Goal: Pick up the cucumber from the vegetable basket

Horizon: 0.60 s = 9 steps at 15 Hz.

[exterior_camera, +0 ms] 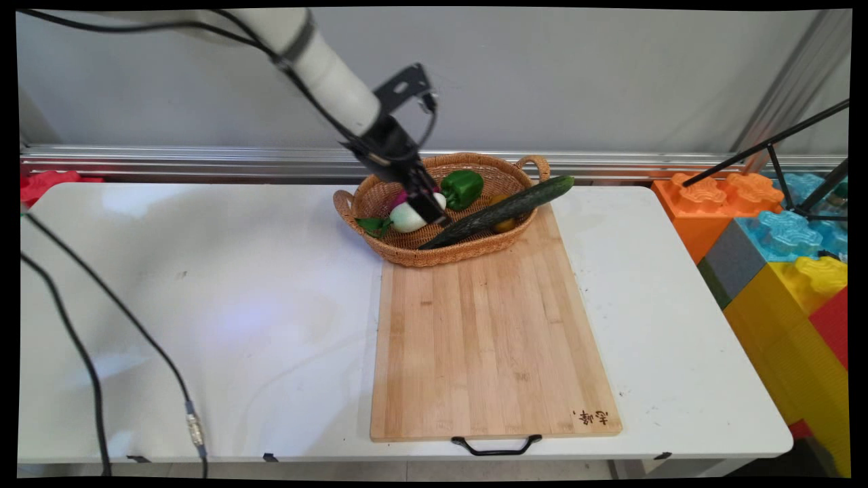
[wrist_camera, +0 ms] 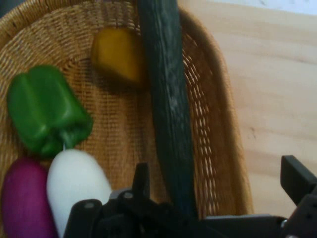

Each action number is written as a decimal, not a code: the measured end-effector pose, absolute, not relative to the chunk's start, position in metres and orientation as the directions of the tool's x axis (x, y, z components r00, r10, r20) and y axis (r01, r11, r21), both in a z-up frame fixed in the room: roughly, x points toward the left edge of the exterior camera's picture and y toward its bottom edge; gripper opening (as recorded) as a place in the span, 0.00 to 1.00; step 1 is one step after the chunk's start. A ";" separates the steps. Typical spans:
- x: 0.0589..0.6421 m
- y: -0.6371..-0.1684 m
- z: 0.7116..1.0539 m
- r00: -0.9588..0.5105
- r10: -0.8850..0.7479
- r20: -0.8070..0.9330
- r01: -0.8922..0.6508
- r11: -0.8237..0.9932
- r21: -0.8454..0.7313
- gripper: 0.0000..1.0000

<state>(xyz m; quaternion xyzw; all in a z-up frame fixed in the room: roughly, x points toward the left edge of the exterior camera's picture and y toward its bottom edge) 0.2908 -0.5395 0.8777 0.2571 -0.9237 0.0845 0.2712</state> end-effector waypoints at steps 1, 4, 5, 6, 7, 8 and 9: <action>0.283 -0.548 0.867 -0.711 -0.442 0.547 -0.533 0.846 -0.008 1.00; 0.266 -0.567 0.844 -0.689 -0.470 0.552 -0.560 0.829 0.007 1.00; 0.262 -0.574 0.837 -0.683 -0.477 0.554 -0.567 0.823 0.010 1.00; 0.258 -0.579 0.830 -0.677 -0.485 0.554 -0.575 0.818 0.014 1.00; 0.256 -0.583 0.826 -0.672 -0.490 0.555 -0.580 0.814 0.016 1.00; 0.253 -0.588 0.820 -0.667 -0.498 0.554 -0.587 0.809 0.020 1.00; 0.251 -0.591 0.817 -0.663 -0.503 0.554 -0.592 0.806 0.023 1.00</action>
